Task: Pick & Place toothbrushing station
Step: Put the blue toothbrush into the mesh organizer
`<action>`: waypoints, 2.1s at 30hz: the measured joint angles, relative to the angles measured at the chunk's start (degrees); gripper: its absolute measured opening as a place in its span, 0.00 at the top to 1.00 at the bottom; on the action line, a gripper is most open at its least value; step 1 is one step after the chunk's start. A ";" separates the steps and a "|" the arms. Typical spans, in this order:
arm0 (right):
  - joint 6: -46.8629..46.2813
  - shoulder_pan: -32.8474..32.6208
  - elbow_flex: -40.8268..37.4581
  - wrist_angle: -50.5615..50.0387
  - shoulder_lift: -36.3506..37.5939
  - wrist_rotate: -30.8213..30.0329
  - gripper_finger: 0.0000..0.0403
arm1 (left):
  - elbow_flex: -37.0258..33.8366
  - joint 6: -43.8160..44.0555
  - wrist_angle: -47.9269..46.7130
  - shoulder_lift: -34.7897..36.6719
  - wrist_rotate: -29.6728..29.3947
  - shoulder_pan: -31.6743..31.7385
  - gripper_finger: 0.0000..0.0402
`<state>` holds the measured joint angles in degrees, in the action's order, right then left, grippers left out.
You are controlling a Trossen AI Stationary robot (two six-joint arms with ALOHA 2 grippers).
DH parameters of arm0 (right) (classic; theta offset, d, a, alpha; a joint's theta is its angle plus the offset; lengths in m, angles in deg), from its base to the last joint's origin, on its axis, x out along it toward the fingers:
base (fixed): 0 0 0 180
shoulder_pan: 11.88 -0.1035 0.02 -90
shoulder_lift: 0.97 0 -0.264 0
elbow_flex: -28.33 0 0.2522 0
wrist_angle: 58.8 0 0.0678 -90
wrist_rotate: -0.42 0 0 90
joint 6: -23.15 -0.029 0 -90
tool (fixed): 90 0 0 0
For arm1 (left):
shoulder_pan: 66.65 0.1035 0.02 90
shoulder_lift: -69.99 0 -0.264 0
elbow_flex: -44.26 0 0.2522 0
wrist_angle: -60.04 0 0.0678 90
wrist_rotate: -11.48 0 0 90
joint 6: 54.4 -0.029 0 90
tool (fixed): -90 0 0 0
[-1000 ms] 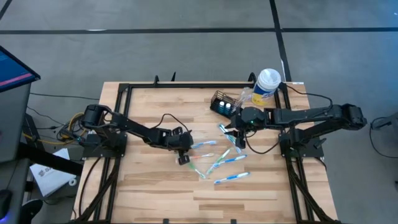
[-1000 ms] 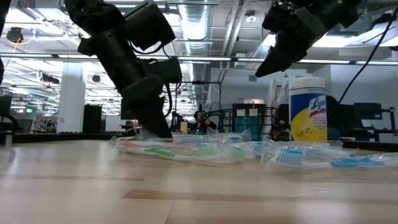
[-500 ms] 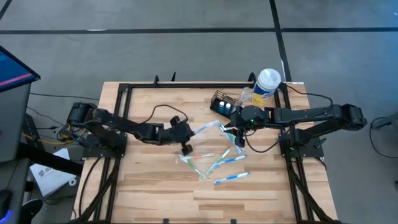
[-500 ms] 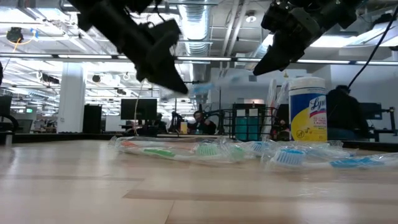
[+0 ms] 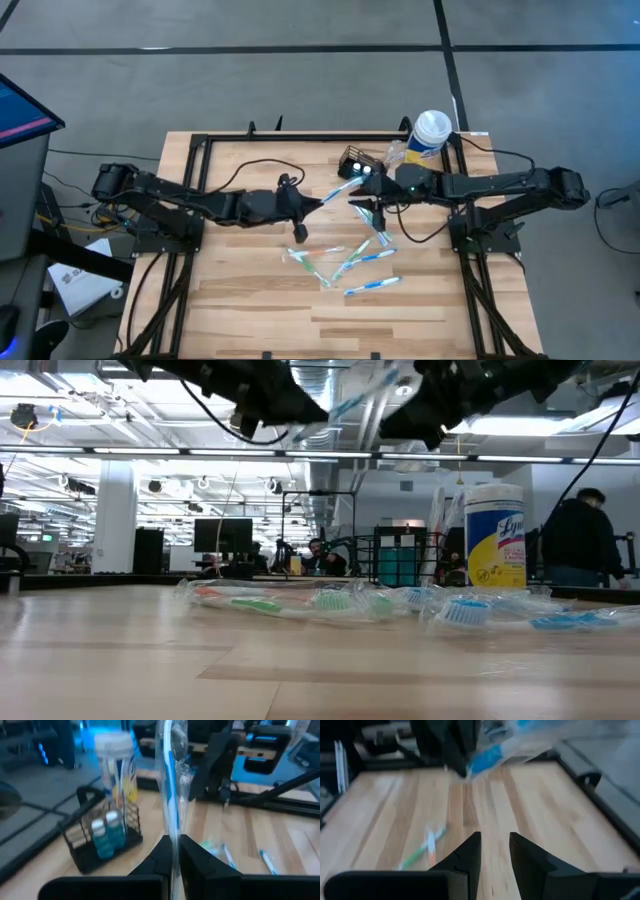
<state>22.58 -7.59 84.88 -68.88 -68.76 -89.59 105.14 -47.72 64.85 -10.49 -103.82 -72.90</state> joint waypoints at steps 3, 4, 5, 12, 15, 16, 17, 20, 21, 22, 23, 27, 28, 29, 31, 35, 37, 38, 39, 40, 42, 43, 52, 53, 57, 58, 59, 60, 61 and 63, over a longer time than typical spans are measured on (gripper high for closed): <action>1.00 0.00 0.00 4.08 0.00 0.00 0.77 | -0.05 -2.20 3.33 0.60 0.26 -0.21 0.98; 1.02 0.00 0.00 5.17 0.00 0.00 0.77 | -0.02 -2.99 3.91 0.63 0.24 -0.21 0.98; 1.08 0.00 0.00 6.32 0.00 0.00 0.77 | -0.03 -3.65 3.90 0.76 0.27 -0.21 0.98; 2.94 0.16 -0.01 11.15 1.05 0.22 0.75 | -0.09 -4.57 4.68 1.11 0.26 -0.21 0.98; 3.00 0.48 -0.02 11.59 2.87 2.31 0.71 | -0.08 -4.82 4.81 1.11 0.26 -0.21 0.98; 3.03 0.62 -0.02 12.15 3.43 3.56 0.70 | -0.09 -4.90 4.85 1.11 0.26 -0.21 0.98; 3.00 0.83 -0.02 12.25 4.02 4.65 0.68 | -0.09 -4.92 5.03 1.11 0.26 -0.21 0.98; 2.06 1.15 -0.02 12.70 4.96 5.09 0.64 | -0.07 -4.94 5.82 1.11 0.26 -0.21 0.98; 2.05 1.31 -0.02 12.77 4.96 5.09 0.63 | -0.07 -4.94 5.99 1.11 0.26 -0.21 0.98; 2.00 1.47 -0.02 12.84 4.90 5.08 0.62 | -0.08 -4.94 6.13 1.11 0.28 -0.21 0.98; 1.64 1.50 -0.02 13.33 4.75 5.07 0.61 | -0.07 -4.94 6.36 1.11 0.26 -0.21 0.98; 1.13 1.51 0.01 16.88 3.75 5.05 0.58 | -0.08 -6.00 8.34 1.11 0.27 -0.21 0.98; 1.12 1.51 -0.07 17.05 3.72 5.06 0.58 | -0.07 -6.35 8.80 1.11 0.28 -0.21 0.98; 1.15 1.51 -0.09 17.87 3.72 5.05 0.58 | -0.07 -6.44 9.03 1.11 0.28 -0.21 0.98; 1.13 1.51 0.00 19.32 3.82 5.05 0.58 | -0.07 -6.47 9.05 1.08 0.28 -0.21 0.99; 1.14 1.51 0.00 20.93 3.77 5.07 0.63 | -0.07 -6.47 9.09 1.08 0.28 -0.21 1.00; 1.15 1.51 0.00 21.18 3.79 5.07 0.65 | -0.07 -6.47 9.20 1.07 0.28 -0.21 1.00; 1.15 1.51 0.00 20.90 3.78 5.07 0.67 | -0.07 -6.47 9.44 1.04 0.28 -0.21 1.00; 1.13 1.51 0.00 20.66 3.78 5.08 0.68 | -0.07 -6.47 9.69 1.04 0.28 -0.21 1.00; 1.13 1.51 0.00 20.59 3.78 5.09 0.70 | -0.07 -6.47 9.94 1.04 0.30 -0.21 1.00; 1.13 1.51 0.00 20.53 3.78 5.09 0.72 | -0.07 -6.47 10.43 1.04 0.28 -0.15 1.00; 1.17 1.51 0.00 20.49 3.78 5.09 0.73 | -0.07 -6.47 10.68 1.04 0.28 -0.10 1.00; 2.74 3.11 0.00 21.21 4.31 6.87 0.73 | -0.07 -8.62 13.73 1.04 0.11 -0.10 1.00; 2.25 3.22 0.00 21.28 4.31 7.73 0.73 | -0.07 -9.25 14.53 1.04 0.09 -0.10 1.00; 2.07 3.34 0.00 21.55 4.31 9.18 0.70 | -0.07 -9.82 17.18 1.04 0.34 -0.10 1.00; 2.07 3.32 0.00 22.04 4.31 9.20 0.70 | -0.07 -9.88 17.50 1.04 0.52 -0.10 1.00; 2.06 3.33 0.00 22.49 4.31 9.19 0.69 | -0.07 -9.96 17.62 1.04 0.70 -0.10 1.00; 2.07 3.34 0.00 22.84 4.31 9.18 0.69 | -0.07 -10.53 17.66 1.04 0.72 -0.10 1.00; 2.07 3.34 0.00 23.00 4.31 9.18 0.69 | -0.07 -10.81 17.66 1.04 0.72 -0.10 1.00; 2.05 3.34 0.00 23.15 4.31 9.20 0.69 | -0.07 -10.93 17.90 1.04 0.72 -0.10 1.00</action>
<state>24.63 -4.24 84.88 -45.73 -64.45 -80.39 105.07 -58.65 82.75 -9.45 -103.10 -73.00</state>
